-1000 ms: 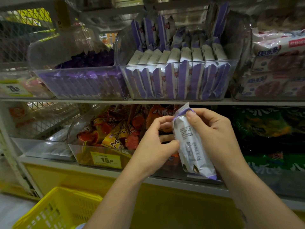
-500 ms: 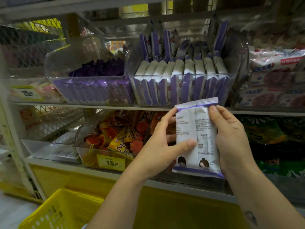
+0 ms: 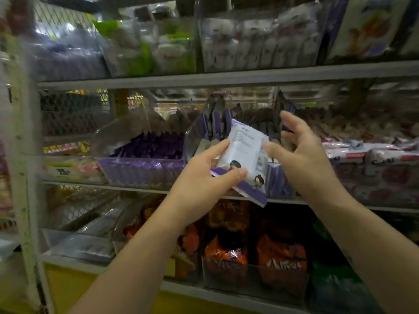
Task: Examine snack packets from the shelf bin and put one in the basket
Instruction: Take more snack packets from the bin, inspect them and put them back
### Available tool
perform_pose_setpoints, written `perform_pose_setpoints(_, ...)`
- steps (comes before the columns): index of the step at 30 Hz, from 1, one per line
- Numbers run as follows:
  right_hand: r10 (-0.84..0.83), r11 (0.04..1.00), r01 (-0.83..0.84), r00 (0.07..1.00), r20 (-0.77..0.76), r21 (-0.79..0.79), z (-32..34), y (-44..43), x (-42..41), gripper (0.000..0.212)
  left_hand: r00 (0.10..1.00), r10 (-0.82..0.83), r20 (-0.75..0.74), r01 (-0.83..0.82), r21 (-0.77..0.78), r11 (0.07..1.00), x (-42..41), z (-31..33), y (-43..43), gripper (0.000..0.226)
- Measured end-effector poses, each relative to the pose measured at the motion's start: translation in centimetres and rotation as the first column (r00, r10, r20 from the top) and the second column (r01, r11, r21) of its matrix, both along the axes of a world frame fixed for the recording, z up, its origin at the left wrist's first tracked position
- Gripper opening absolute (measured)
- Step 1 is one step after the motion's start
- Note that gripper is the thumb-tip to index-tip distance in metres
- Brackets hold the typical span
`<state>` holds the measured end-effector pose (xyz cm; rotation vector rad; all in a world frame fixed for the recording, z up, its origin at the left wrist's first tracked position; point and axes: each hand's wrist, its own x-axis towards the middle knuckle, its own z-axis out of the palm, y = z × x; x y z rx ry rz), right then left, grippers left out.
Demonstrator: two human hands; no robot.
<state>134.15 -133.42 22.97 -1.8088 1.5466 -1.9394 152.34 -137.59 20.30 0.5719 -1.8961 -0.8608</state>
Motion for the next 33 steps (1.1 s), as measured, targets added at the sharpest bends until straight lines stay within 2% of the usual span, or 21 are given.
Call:
perform_pose_setpoints(1, 0.019, 0.999, -0.013, 0.987, -0.163, 0.038, 0.7, 0.2, -0.2, 0.063, 0.997, 0.067, 0.035, -0.065, -0.041, 0.997, 0.2, 1.0, -0.1, 0.071)
perform_pose_setpoints(3, 0.143, 0.982, -0.085, 0.920, -0.364, 0.171, 2.1, 0.6, -0.5, 0.069, 0.986, 0.145, 0.079, -0.136, -0.113, 0.984, 0.0, 2.7, -0.3, 0.076)
perform_pose_setpoints(6, 0.224, 0.963, -0.096, 0.808, -0.546, 0.253, 3.9, 0.3, -1.2, 0.088, 0.968, 0.241, 0.075, -0.219, -0.226, 0.949, -1.0, 4.7, -0.7, 0.066)
perform_pose_setpoints(9, 0.170, 0.972, -0.013, 0.730, -0.662, 0.235, 5.5, -0.8, -1.5, 0.098, 0.961, 0.263, 0.086, -0.222, -0.328, 0.918, -2.3, 6.2, -1.2, 0.056)
perform_pose_setpoints(11, 0.158, 0.976, -0.015, 0.741, -0.653, 0.218, 6.1, -1.7, -1.6, 0.099, 0.954, 0.285, 0.087, -0.232, -0.386, 0.893, -3.4, 6.9, -1.8, 0.050)
perform_pose_setpoints(14, 0.233, 0.968, -0.134, 0.801, -0.551, 0.214, 6.6, -3.2, -2.2, 0.093, 0.975, 0.205, 0.091, -0.163, -0.341, 0.926, -5.1, 6.9, -3.3, 0.071)
perform_pose_setpoints(16, 0.223, 0.973, -0.158, 0.837, -0.500, 0.169, 6.8, -3.9, -3.0, 0.087, 0.989, 0.107, 0.106, -0.073, -0.284, 0.956, -5.9, 6.8, -4.6, 0.077)
perform_pose_setpoints(19, 0.179, 0.983, -0.141, 0.871, -0.457, 0.117, 7.1, -4.6, -4.0, 0.082, 0.994, -0.011, 0.111, 0.032, -0.192, 0.981, -6.1, 7.4, -6.8, 0.066)
perform_pose_setpoints(20, 0.172, 0.984, -0.136, 0.874, -0.454, 0.111, 7.1, -5.0, -4.2, 0.083, 0.993, 0.005, 0.117, 0.021, -0.219, 0.976, -6.1, 7.8, -7.7, 0.058)
perform_pose_setpoints(22, 0.155, 0.986, -0.107, 0.860, -0.487, 0.125, 7.2, -5.8, -4.4, 0.083, 0.973, 0.159, 0.166, -0.088, -0.370, 0.925, -5.8, 8.6, -9.7, 0.046)
perform_pose_setpoints(25, 0.149, 0.984, -0.076, 0.840, -0.522, 0.158, 7.4, -7.0, -4.8, 0.082, 0.822, 0.482, 0.303, -0.202, -0.637, 0.744, -5.8, 9.7, -12.7, 0.044)
perform_pose_setpoints(28, 0.156, 0.982, -0.080, 0.848, -0.506, 0.169, 7.9, -8.0, -5.3, 0.083, 0.642, 0.631, 0.435, -0.100, -0.769, 0.632, -6.2, 10.4, -15.4, 0.051)
perform_pose_setpoints(30, 0.157, 0.981, -0.077, 0.853, -0.497, 0.179, 8.2, -8.6, -5.3, 0.083, 0.599, 0.651, 0.466, -0.040, -0.795, 0.606, -6.3, 11.0, -17.1, 0.053)
perform_pose_setpoints(33, 0.155, 0.969, -0.036, 0.863, -0.481, 0.246, 8.9, -9.6, -5.4, 0.079, 0.531, 0.649, 0.545, -0.002, -0.765, 0.644, -6.4, 11.8, -19.0, 0.058)
